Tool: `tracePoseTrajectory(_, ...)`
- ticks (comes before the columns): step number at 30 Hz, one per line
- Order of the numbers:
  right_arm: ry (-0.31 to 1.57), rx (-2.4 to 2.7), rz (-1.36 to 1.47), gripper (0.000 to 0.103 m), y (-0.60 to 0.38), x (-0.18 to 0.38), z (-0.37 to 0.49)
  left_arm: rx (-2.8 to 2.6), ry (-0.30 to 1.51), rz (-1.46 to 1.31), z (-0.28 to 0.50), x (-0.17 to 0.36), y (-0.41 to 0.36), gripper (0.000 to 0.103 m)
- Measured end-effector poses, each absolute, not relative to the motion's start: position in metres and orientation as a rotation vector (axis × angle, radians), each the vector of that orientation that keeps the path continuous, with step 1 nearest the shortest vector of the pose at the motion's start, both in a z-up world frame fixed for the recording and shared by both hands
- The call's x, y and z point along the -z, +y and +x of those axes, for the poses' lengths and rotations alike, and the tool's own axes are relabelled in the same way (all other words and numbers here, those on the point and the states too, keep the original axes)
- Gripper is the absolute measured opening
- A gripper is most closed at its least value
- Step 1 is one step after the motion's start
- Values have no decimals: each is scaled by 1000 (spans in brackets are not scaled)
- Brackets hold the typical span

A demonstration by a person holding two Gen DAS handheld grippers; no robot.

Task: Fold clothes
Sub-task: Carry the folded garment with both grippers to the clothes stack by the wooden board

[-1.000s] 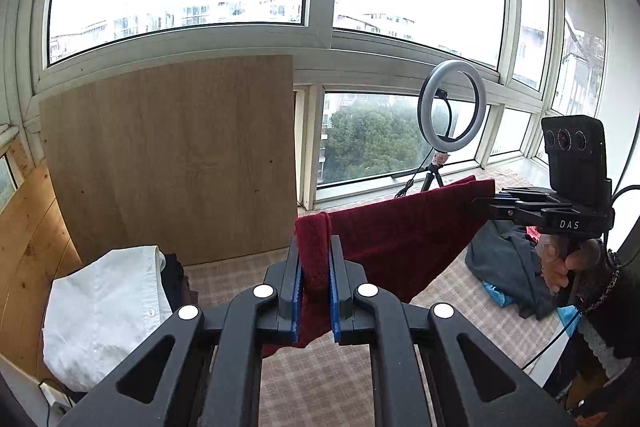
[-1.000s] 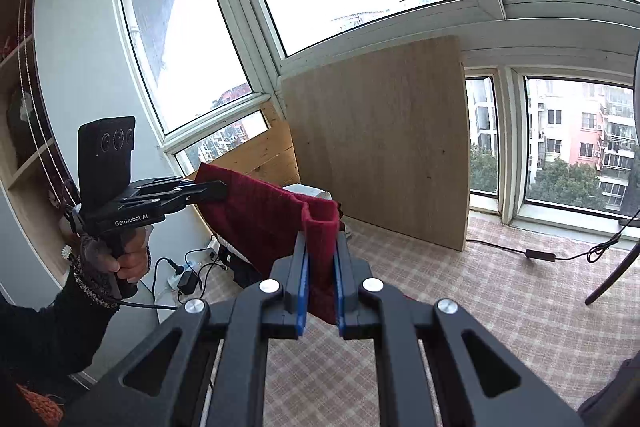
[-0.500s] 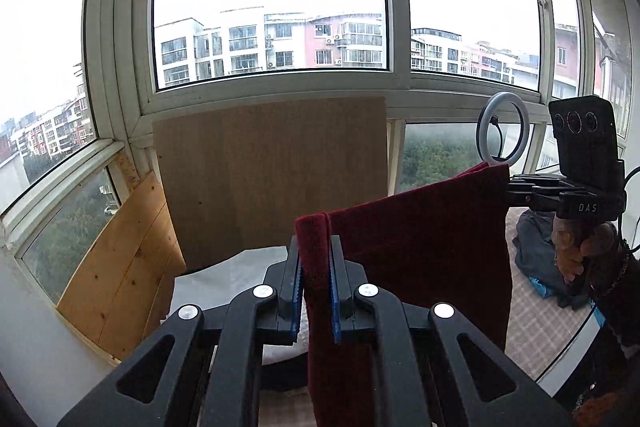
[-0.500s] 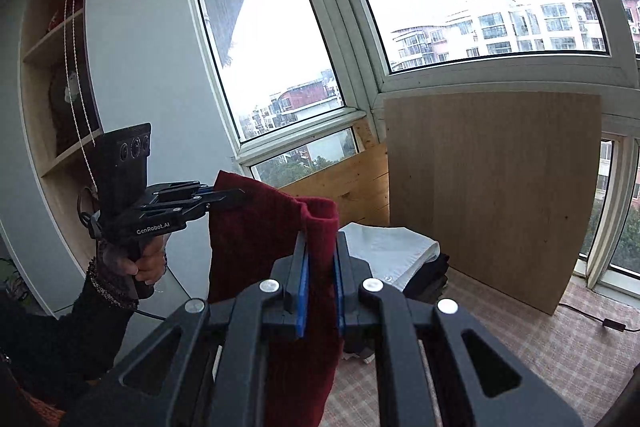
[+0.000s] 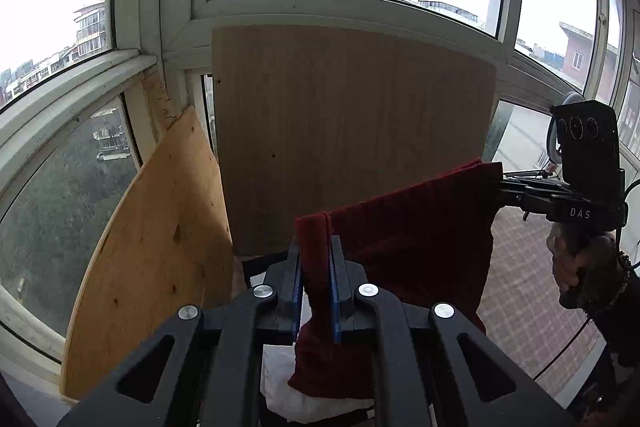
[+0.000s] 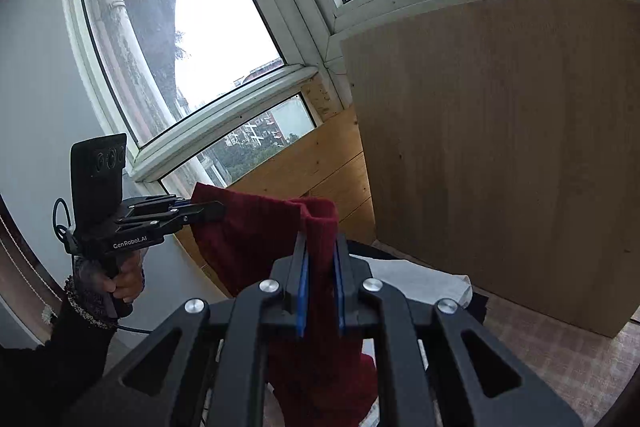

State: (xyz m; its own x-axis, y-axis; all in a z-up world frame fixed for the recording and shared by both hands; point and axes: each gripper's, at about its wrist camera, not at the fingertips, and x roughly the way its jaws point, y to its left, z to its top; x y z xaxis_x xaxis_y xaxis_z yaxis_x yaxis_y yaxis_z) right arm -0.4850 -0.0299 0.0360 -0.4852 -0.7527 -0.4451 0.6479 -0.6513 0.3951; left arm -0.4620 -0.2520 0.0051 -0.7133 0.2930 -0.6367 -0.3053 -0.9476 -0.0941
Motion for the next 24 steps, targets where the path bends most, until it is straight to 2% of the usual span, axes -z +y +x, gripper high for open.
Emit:
tracePoseTrajectory(6,-198,2228,919,10,-50,13,-551,-2580,-33,-1114,-543,44,-259,10)
tracePoseTrajectory(10,-271,2222,933,10,-36,25,-557,-2569,-76,-1078,-549,46,-256,10)
tracePoseTrajectory(13,-303,2198,854,10,-23,8,-531,-2595,-43,-971,-515,29,-255,10)
tracePoseTrajectory(24,-226,2076,540,10,-18,-92,-370,-2703,67,-652,-336,-74,-256,10)
